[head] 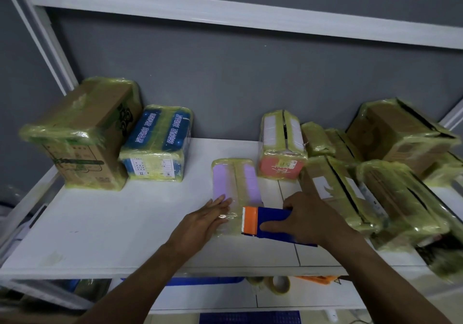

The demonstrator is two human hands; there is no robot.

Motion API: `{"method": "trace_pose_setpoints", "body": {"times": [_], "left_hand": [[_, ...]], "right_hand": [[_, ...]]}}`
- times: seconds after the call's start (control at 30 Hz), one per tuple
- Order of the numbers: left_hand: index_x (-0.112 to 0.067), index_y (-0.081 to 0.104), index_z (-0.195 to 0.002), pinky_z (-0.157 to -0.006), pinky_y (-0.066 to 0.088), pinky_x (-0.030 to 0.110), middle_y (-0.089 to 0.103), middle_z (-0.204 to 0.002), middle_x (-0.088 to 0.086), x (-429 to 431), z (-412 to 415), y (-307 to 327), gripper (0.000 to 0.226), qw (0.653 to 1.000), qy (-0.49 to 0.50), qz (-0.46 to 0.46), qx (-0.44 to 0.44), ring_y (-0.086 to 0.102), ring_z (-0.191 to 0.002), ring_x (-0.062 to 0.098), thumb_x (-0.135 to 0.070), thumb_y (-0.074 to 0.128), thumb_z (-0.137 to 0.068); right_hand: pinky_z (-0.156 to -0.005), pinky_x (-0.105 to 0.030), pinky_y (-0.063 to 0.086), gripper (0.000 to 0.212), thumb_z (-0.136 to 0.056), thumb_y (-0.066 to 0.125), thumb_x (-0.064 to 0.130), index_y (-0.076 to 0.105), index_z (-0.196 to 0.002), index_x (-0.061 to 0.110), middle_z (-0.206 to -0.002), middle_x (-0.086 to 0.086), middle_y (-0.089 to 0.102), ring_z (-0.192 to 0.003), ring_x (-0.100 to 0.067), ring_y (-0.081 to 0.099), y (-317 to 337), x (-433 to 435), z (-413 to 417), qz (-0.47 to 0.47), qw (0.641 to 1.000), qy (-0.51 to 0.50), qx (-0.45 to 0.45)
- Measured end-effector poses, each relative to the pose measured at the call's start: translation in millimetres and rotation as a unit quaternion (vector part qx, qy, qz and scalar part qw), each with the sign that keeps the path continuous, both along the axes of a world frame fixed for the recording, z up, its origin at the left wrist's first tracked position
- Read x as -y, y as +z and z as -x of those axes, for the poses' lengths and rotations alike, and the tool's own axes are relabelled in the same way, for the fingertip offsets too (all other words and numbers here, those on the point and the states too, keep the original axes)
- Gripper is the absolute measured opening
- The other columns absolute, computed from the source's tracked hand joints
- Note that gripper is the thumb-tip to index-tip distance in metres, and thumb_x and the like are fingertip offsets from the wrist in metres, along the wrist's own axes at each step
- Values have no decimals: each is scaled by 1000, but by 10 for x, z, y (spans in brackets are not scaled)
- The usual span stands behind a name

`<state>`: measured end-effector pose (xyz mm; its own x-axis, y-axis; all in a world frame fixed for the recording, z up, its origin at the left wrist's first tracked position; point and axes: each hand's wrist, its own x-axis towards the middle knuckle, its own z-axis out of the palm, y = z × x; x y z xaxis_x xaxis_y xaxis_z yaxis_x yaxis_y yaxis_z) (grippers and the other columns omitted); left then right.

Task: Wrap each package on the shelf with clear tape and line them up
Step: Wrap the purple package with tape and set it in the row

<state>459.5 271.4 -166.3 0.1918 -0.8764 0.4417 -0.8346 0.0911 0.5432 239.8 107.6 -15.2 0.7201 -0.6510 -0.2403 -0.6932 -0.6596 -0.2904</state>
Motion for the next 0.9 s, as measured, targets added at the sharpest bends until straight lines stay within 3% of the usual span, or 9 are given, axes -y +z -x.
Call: {"method": "trace_pose_setpoints", "body": {"times": [0.07,0.13,0.2,0.3,0.43,0.57,0.73,0.9], "left_hand": [[-12,47,-149,-116,20,9,39,-153,-6,-9,5,6,53,1000,-3,21,15,22,-145,-12,-43,45,-105],[-15,48,-148,-117,32,22,43,-154,-5,19,4,20,48,999,-28,15,44,34,-146,2,-23,58,-102],[-17,54,-144,-116,37,28,47,-153,-2,47,18,12,57,998,-33,6,57,42,-144,13,-4,72,-91],[-17,63,-136,-114,39,27,51,-149,-4,33,73,20,46,998,-5,19,58,43,-143,11,-11,73,-92],[-19,72,-127,-109,43,25,56,-144,-7,66,175,103,38,997,37,28,60,45,-139,6,-32,75,-91],[-12,74,-121,-104,41,21,59,-140,-1,124,264,171,40,996,34,32,78,56,-130,16,-14,83,-83],[-10,68,-130,-95,56,34,63,-137,4,81,219,211,61,991,3,33,128,59,-127,20,-4,89,-73],[-12,70,-128,-93,59,39,62,-138,3,77,56,212,58,990,-21,29,139,57,-131,21,-2,88,-74]], "right_hand": [[-68,-23,53,67,-63,74,83,62,-90,24,-87,7,62,-77,-8,63,15,45,-18,16,1000,-2,-2],[-66,-25,51,66,-61,75,84,61,-84,23,-84,6,59,-76,-8,62,22,101,-42,35,999,-4,-1],[-64,-24,47,66,-60,76,83,58,-80,23,-80,7,58,-75,-8,61,1,136,-64,33,999,-9,0],[-61,-21,44,64,-61,74,85,54,-78,26,-78,8,57,-73,-7,61,-69,135,-80,34,999,-3,-15],[-72,-26,55,66,-63,73,84,60,-82,23,-80,6,62,-76,-9,64,-122,168,-67,14,1000,-9,-21],[-71,-23,53,65,-66,73,83,61,-87,22,-83,8,62,-78,-8,65,-137,166,-54,11,1000,-10,-16],[-77,-24,56,67,-68,72,82,62,-98,22,-93,7,65,-84,-9,66,-160,138,-34,6,1000,-12,-7],[-81,-29,59,67,-68,73,80,63,-99,21,-95,6,63,-87,-10,65,-147,76,-18,-5,1000,-13,6]]}}
